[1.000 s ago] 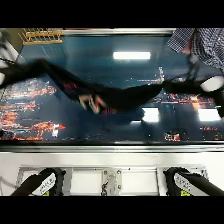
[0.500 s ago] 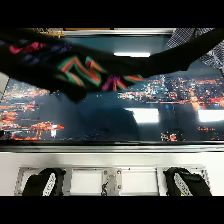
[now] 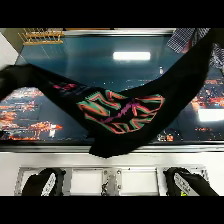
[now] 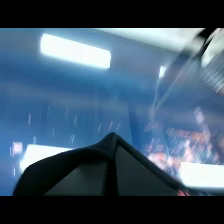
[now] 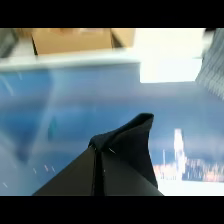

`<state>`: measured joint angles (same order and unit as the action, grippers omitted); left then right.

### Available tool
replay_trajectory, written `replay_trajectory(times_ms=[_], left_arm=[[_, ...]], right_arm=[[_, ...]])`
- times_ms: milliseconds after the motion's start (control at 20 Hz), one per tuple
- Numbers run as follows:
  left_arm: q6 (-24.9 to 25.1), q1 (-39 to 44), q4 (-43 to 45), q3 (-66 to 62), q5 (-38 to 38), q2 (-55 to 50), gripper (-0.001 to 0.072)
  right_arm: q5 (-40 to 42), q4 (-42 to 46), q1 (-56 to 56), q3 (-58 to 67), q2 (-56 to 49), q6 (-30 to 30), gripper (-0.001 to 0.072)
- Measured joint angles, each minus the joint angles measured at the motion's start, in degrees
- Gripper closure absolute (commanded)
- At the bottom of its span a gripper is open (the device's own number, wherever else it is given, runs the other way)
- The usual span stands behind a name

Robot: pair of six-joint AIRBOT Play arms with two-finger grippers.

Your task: Fold the clothes and pants, and hang the long-sleeved shirts on hangers.

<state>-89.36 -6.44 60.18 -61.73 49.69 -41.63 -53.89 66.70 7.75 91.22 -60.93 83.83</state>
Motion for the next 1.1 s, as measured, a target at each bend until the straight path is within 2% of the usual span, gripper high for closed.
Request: replay_trajectory(times_ms=[50, 200, 350, 450, 600, 850, 1050, 1100], left_arm=[[-0.2, 0.7, 0.0, 1.9, -1.7, -3.3, 0.0702], [-0.4, 2.0, 0.0, 4.0, -6.5, -13.6, 0.0702], [-0.6, 2.1, 0.0, 2.8, -8.0, -23.0, 0.0702], [-0.6, 2.0, 0.2, 1.9, -7.5, -27.7, 0.0702], [-0.6, 2.0, 0.2, 1.3, -6.4, -32.6, 0.0702], [-0.6, 2.0, 0.2, 0.9, -5.6, -36.1, 0.0702], [-0.6, 2.0, 0.2, 0.9, -5.3, -36.8, 0.0702], [-0.6, 2.0, 0.2, 0.9, -5.3, -36.9, 0.0702]], right_arm=[[0.1, 0.0, 0.2, 0.0, -3.7, 0.0, 0.0158], [-2.6, -0.3, 1.7, 0.0, -12.2, 0.2, 0.0149], [-9.2, 0.5, 4.4, -2.7, -15.5, -1.8, 0.0149], [-12.7, 1.4, 6.4, -9.5, -14.2, -3.1, 0.0149], [-13.9, 2.1, 8.4, -26.2, -9.4, -3.3, 0.0149], [-8.3, -3.9, 6.4, -52.5, -4.5, -3.1, 0.0149], [-0.7, -10.6, -0.6, -60.8, -4.7, -3.3, 0.0151], [1.2, -12.5, -2.3, -61.5, -5.0, -3.3, 0.0204]])
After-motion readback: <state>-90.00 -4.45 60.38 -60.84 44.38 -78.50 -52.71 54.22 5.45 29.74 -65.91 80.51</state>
